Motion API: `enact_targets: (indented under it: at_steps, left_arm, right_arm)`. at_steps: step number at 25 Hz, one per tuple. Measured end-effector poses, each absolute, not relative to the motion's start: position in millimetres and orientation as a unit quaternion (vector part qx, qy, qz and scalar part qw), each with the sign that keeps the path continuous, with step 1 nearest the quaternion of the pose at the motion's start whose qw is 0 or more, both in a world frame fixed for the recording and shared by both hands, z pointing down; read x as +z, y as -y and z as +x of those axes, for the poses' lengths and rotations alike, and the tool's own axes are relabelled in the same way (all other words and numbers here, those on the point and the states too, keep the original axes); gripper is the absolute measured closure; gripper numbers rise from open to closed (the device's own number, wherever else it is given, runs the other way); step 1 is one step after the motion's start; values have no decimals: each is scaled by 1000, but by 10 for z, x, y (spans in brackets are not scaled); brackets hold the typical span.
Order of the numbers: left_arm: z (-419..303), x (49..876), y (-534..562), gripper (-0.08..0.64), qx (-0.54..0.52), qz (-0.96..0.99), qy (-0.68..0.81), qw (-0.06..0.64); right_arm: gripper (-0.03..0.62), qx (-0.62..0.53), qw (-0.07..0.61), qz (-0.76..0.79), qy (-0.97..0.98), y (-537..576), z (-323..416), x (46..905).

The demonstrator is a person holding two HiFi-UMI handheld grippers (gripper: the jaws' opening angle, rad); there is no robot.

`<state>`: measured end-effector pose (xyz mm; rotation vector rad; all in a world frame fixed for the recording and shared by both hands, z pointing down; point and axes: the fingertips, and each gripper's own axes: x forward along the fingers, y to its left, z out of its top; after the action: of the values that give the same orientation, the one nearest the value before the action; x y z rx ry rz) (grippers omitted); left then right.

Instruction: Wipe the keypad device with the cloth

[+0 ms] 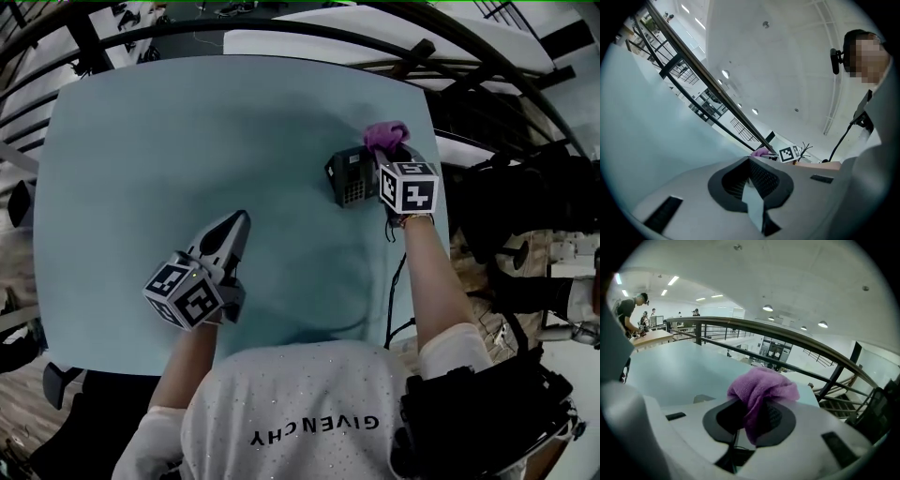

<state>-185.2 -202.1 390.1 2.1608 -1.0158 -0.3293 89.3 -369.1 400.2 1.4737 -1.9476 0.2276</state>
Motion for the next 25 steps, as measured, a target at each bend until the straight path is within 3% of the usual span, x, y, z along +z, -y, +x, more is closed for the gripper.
enact_targets:
  at_steps: [20,22,25]
  left_arm:
    - [-2284,3774,1807,560,-176,820,431,331]
    - [-2277,3722,1772,560,-176,821,431,329]
    - [-2307,3652,1723,560,-174,823,434,323]
  right_arm:
    - [532,47,374,467,800,3301,-240,4160]
    - [532,29,347,468,812,3303,-315,3963]
    - [532,-9,238,448,862,3215,-580,3387]
